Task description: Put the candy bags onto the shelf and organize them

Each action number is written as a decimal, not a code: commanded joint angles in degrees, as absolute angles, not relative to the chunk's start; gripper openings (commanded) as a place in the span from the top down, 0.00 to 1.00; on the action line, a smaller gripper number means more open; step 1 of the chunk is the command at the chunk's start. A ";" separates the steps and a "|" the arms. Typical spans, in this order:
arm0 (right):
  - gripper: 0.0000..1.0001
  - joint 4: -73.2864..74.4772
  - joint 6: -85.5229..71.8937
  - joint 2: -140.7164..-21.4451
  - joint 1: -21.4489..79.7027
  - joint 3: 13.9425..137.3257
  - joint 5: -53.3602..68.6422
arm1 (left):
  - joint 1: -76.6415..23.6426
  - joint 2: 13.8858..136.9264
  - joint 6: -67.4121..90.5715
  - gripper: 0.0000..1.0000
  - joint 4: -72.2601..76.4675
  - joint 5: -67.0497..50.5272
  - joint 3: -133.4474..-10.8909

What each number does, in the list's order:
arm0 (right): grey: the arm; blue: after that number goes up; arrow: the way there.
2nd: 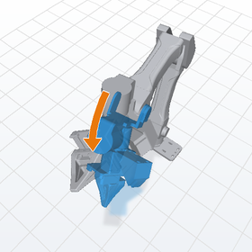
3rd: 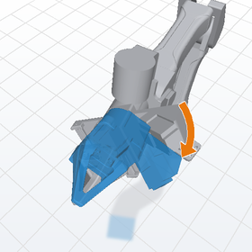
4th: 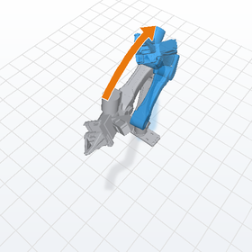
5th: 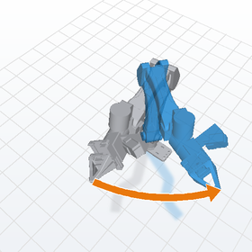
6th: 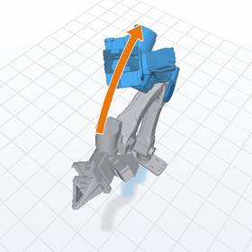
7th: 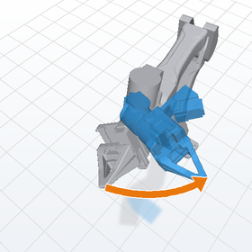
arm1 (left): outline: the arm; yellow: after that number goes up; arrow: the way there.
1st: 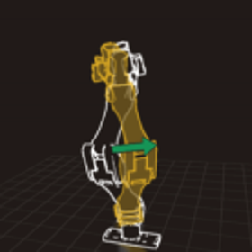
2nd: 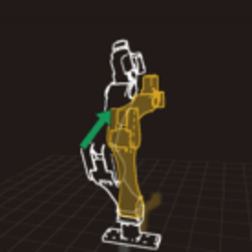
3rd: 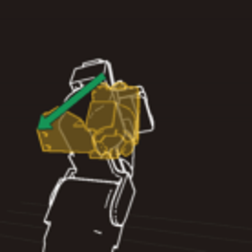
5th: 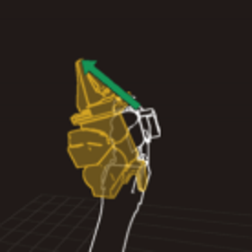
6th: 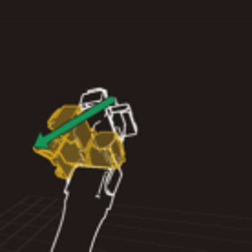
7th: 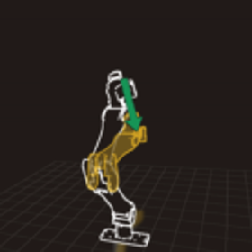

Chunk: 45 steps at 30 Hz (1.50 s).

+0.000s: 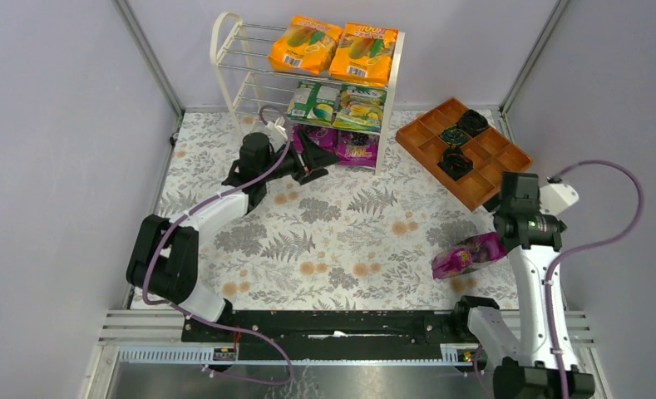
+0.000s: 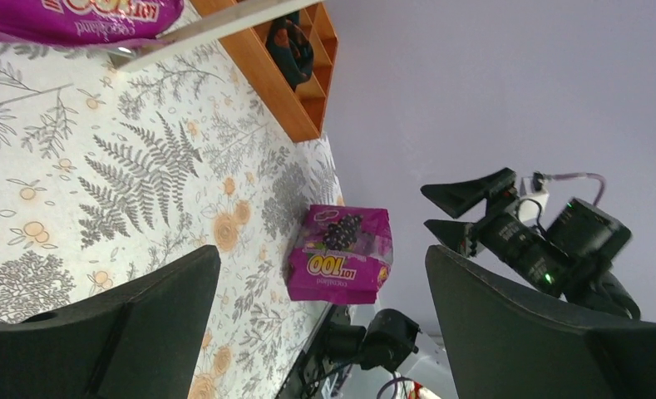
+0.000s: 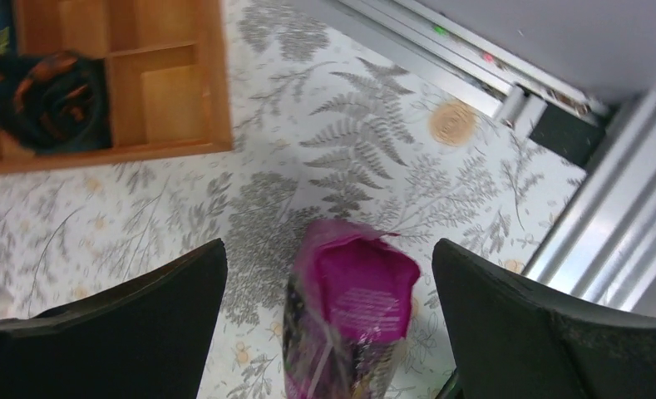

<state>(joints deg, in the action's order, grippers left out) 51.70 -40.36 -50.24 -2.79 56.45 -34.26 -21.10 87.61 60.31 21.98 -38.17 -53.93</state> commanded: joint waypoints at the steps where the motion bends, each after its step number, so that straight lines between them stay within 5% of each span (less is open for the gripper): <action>1: 0.00 53.80 -42.52 -50.99 -14.04 52.83 -23.22 | -21.45 87.98 59.58 0.01 24.39 -40.90 -54.44; 11: 0.00 55.94 -40.56 -50.70 -19.51 51.05 -22.91 | -21.40 88.40 58.03 0.01 22.96 -41.98 -55.35; 19: 0.00 47.01 -36.90 -52.89 -19.51 45.24 -1.15 | -21.45 90.88 64.13 0.01 29.79 -44.80 -53.50; 30: 0.00 47.16 -40.37 -50.38 -19.51 36.45 3.95 | -21.45 92.36 65.80 0.01 31.97 -45.26 -52.55; 45: 0.54 42.79 -36.05 -44.02 -19.51 34.36 17.19 | -21.17 89.33 57.73 0.01 23.12 -41.60 -55.02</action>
<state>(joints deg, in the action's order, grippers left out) 44.97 -37.80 -47.37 -19.31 33.69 9.17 -21.43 91.98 61.78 24.93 -43.35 -52.66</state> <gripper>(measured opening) 0.623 0.987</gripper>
